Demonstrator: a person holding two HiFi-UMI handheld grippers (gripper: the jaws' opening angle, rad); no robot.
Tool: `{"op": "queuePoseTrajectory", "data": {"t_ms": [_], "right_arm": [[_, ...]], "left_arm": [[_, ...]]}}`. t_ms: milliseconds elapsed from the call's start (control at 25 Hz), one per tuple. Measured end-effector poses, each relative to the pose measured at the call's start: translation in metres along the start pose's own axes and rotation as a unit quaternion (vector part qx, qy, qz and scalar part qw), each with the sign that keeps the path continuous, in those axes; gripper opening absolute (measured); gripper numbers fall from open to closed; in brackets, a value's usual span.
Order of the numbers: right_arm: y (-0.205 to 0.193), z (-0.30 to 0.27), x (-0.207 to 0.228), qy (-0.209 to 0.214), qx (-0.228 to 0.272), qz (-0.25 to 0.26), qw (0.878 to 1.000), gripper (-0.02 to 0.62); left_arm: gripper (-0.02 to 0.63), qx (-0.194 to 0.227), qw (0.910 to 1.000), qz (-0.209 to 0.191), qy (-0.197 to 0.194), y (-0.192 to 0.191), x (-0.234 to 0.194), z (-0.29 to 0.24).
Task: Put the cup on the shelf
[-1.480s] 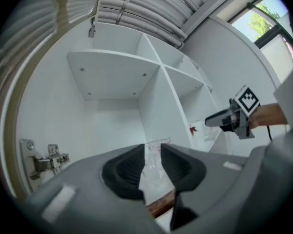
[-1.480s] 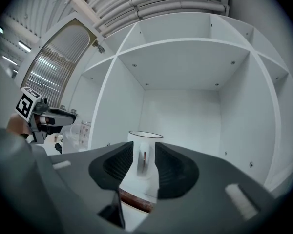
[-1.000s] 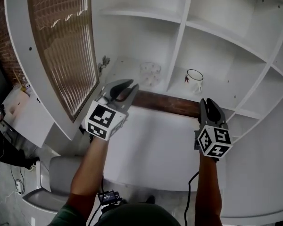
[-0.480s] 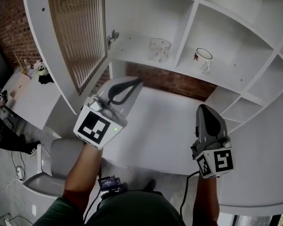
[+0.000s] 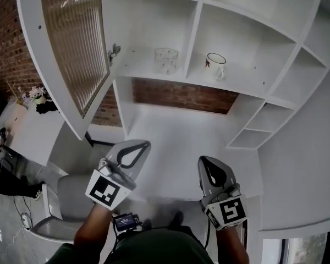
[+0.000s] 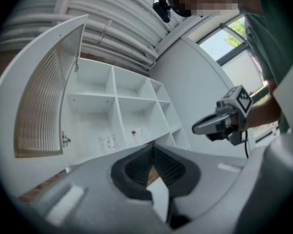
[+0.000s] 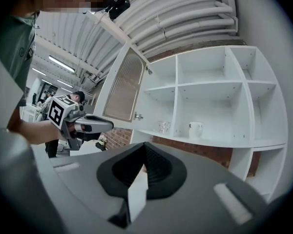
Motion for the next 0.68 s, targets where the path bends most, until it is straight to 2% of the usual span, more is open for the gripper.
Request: {"op": "queuePoseTrajectory", "data": {"t_ms": [200, 400, 680], "right_arm": [[-0.007, 0.019, -0.021, -0.013, 0.002, -0.014, 1.000, 0.006], [-0.018, 0.038, -0.033, -0.022, -0.026, -0.033, 0.999, 0.005], [-0.021, 0.053, -0.046, -0.035, -0.036, -0.048, 0.998, 0.005]], "left_arm": [[0.003, -0.029, 0.9988, 0.039, -0.009, -0.016, 0.020, 0.023], [0.003, -0.050, 0.9969, 0.051, -0.032, -0.024, 0.035, 0.037], [0.003, -0.065, 0.9947, 0.064, -0.048, -0.026, 0.047, 0.051]]}}
Point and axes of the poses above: the fingertips, and each gripper's own axes: z backward along the fingers, x to its right, y out of its top, the point moved 8 cm from there along z, backward along the fingers, and after that the axes turned 13 degrees about y, right-handed, at the moved point
